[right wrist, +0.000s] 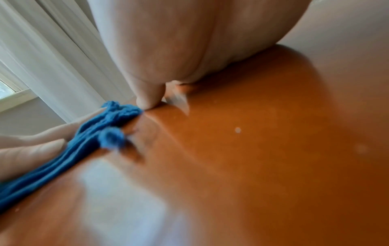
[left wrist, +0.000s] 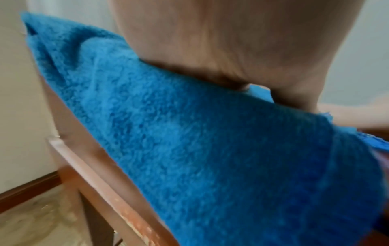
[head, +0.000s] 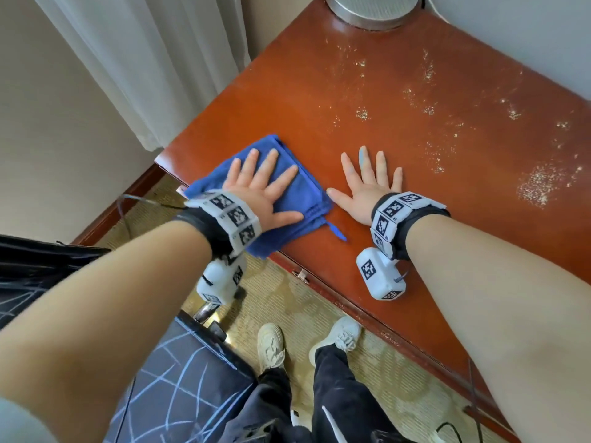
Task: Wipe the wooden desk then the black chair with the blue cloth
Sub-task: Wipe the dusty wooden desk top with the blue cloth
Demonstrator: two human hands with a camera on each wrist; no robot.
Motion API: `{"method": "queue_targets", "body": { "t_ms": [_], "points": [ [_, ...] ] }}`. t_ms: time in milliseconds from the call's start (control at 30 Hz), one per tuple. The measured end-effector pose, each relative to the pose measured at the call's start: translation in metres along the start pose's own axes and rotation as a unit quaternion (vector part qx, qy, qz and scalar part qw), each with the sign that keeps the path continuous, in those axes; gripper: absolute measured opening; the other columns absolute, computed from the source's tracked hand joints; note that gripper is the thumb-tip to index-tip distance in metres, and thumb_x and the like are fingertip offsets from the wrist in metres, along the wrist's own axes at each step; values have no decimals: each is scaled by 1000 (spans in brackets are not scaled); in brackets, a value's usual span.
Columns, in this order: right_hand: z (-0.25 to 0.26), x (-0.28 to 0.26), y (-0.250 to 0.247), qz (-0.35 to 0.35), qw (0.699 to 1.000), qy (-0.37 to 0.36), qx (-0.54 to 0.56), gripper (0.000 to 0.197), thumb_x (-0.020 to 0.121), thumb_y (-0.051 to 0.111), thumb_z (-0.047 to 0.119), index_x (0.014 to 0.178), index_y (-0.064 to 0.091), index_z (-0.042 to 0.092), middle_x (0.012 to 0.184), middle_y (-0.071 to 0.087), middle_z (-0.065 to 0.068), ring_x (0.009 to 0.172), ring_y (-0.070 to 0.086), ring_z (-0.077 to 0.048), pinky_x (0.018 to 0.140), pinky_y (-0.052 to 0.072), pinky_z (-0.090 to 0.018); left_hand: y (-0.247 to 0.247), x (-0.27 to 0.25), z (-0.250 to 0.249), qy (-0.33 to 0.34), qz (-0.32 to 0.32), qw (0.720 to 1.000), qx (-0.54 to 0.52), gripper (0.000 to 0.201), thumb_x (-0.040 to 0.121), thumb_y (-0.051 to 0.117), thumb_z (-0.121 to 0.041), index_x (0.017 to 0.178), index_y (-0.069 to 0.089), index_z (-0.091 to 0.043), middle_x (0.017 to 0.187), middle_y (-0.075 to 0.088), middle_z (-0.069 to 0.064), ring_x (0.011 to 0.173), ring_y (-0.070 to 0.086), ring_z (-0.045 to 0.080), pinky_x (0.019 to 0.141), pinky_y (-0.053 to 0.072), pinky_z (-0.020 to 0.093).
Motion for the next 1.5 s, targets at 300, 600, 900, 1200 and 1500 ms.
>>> {"method": "queue_targets", "body": {
  "t_ms": [300,600,900,1200,1500],
  "points": [
    [-1,1,-2,16,1000,-8,-3,69,91,15,66,144,-21,38,150,-34,4,138,-30,-25,111,-16,-52,-11,8,82,-147,-42,984,-87,83,82,21,-74,148,-13,-35,157,-18,3,143,-16,29,116,-9,45],
    [-13,3,-9,15,998,-50,-27,71,91,22,65,144,-17,40,151,-31,7,140,-26,-22,114,-10,-48,-18,18,12,2,-28,999,33,80,87,19,-69,146,-20,-31,154,-26,6,140,-23,35,114,-12,47],
    [-47,20,-23,-7,984,-159,-83,76,91,27,65,148,-10,32,154,-25,8,141,-23,-16,115,-12,-36,-70,101,-35,68,-7,993,96,83,84,19,-74,143,-24,-34,153,-29,5,141,-23,32,114,-11,46],
    [-52,24,-21,8,982,-167,-85,74,92,23,64,146,-17,34,151,-30,8,139,-29,-17,111,-19,-36,-111,154,14,-78,-47,994,-53,84,84,30,-73,148,-10,-35,157,-15,3,144,-12,31,116,-5,45],
    [-47,23,-23,31,984,-150,-89,74,92,23,63,144,-21,33,150,-33,8,137,-32,-17,111,-20,-37,-97,129,55,-96,-66,992,-46,80,88,22,-68,150,-7,-27,157,-13,8,143,-12,32,116,-4,44]
  ]
}}
Point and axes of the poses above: each hand's wrist, its own x-axis towards the middle knuckle, its own y-axis out of the palm, z = x × y, the point moved 2 cm from there along x, towards the middle knuckle
